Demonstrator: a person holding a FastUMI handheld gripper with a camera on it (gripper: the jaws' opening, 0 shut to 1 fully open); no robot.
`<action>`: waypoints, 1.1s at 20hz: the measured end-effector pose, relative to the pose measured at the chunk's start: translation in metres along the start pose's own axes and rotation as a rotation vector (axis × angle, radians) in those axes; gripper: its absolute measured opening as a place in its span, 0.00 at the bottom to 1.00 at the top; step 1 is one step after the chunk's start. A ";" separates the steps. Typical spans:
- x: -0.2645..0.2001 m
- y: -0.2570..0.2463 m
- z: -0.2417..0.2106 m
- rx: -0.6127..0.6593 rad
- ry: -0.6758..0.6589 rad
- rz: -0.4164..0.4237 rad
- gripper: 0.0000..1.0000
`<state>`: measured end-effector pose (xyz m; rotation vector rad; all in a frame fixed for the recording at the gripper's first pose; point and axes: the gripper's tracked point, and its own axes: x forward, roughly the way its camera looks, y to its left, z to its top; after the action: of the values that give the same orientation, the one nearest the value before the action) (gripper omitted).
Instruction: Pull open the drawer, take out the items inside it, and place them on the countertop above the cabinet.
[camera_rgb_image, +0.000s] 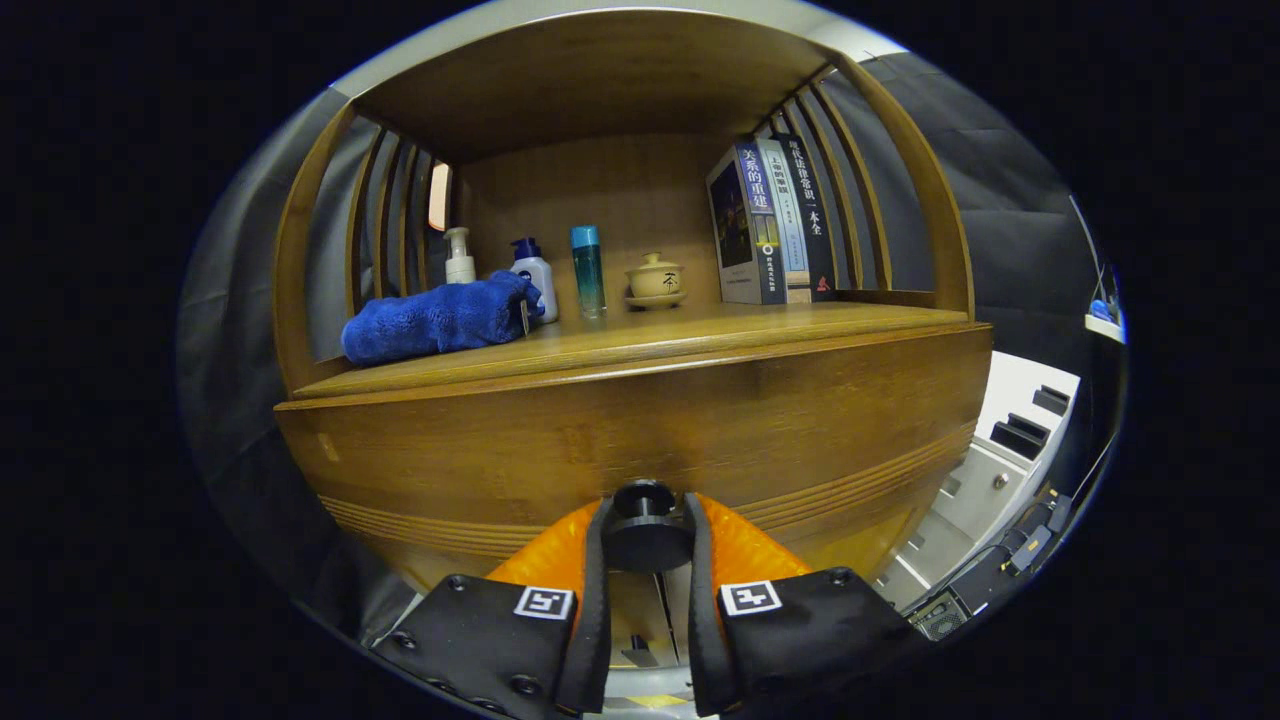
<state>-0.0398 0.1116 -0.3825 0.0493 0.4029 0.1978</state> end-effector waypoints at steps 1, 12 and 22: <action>-0.003 0.000 0.000 -0.003 -0.002 0.000 0.40; -0.040 -0.004 -0.007 -0.021 -0.007 0.000 0.40; -0.079 -0.007 -0.016 -0.020 -0.010 -0.007 0.40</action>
<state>-0.1161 0.0890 -0.3673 0.0292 0.3907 0.1943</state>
